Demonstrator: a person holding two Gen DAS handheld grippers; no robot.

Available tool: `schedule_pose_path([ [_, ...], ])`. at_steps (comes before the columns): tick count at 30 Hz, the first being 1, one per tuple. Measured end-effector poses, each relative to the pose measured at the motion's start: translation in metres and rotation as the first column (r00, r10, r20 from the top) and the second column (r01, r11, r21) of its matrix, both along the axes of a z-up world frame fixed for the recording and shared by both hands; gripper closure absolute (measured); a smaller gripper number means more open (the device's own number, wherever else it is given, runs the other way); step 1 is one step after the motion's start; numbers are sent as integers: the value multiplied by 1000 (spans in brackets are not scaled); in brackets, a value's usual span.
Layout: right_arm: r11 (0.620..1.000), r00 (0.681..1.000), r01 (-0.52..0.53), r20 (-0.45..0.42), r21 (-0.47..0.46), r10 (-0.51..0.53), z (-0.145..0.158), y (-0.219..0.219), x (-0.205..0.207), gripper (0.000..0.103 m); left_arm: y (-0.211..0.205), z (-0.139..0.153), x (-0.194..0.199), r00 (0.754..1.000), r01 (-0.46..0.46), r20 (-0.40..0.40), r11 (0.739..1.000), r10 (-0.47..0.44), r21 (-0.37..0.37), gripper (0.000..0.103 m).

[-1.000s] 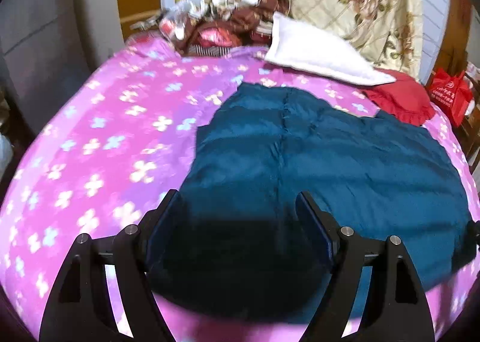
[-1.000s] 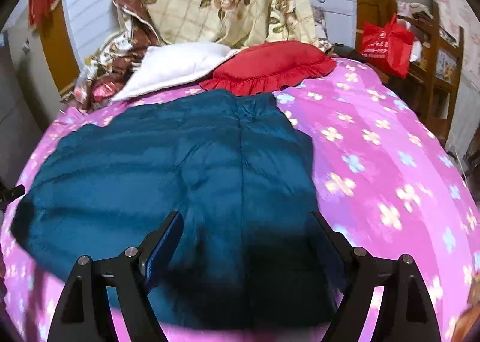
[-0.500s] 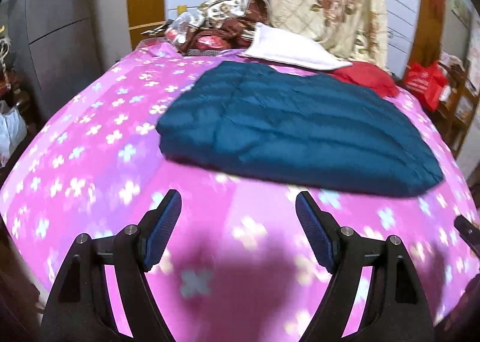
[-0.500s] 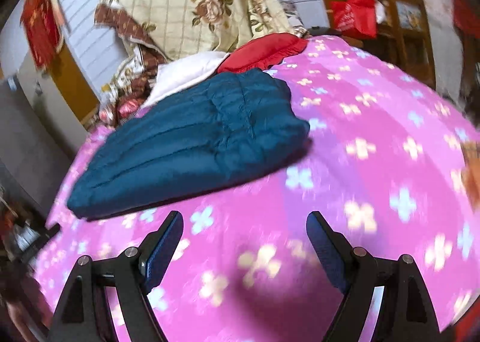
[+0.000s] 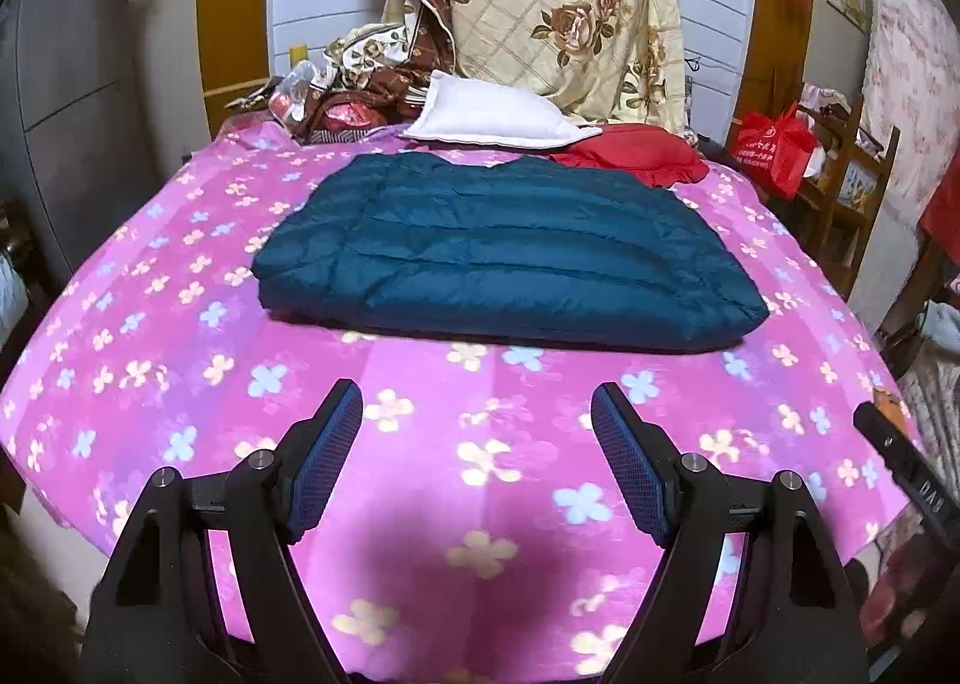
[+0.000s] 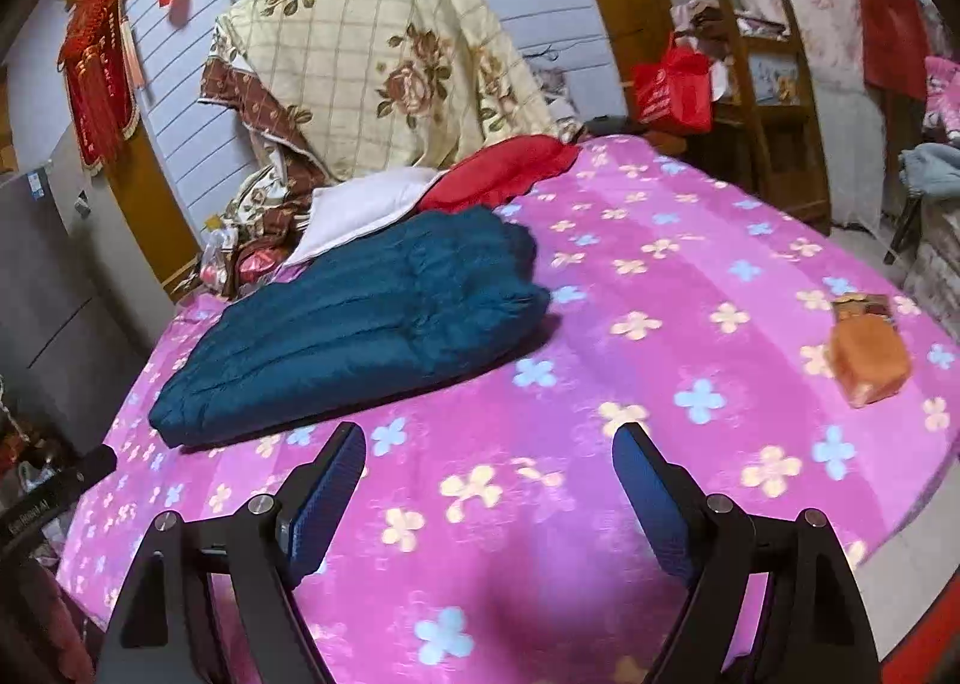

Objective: Fold large clothes

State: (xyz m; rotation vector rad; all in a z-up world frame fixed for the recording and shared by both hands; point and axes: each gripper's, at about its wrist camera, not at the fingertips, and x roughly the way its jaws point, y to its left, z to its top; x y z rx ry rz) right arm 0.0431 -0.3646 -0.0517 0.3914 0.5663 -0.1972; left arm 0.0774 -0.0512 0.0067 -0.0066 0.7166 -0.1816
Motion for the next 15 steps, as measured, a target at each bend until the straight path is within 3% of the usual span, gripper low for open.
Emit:
schedule_pose_path([
  [7, 996, 999, 46, -18, 71, -45, -11, -29, -11, 20, -30, -2, -7, 997, 64, -47, 998, -64, -4, 24],
  [15, 998, 998, 33, -54, 45, -30, 0, -14, -15, 20, -30, 10, -28, 997, 77, 27, 996, -78, 42, 24],
])
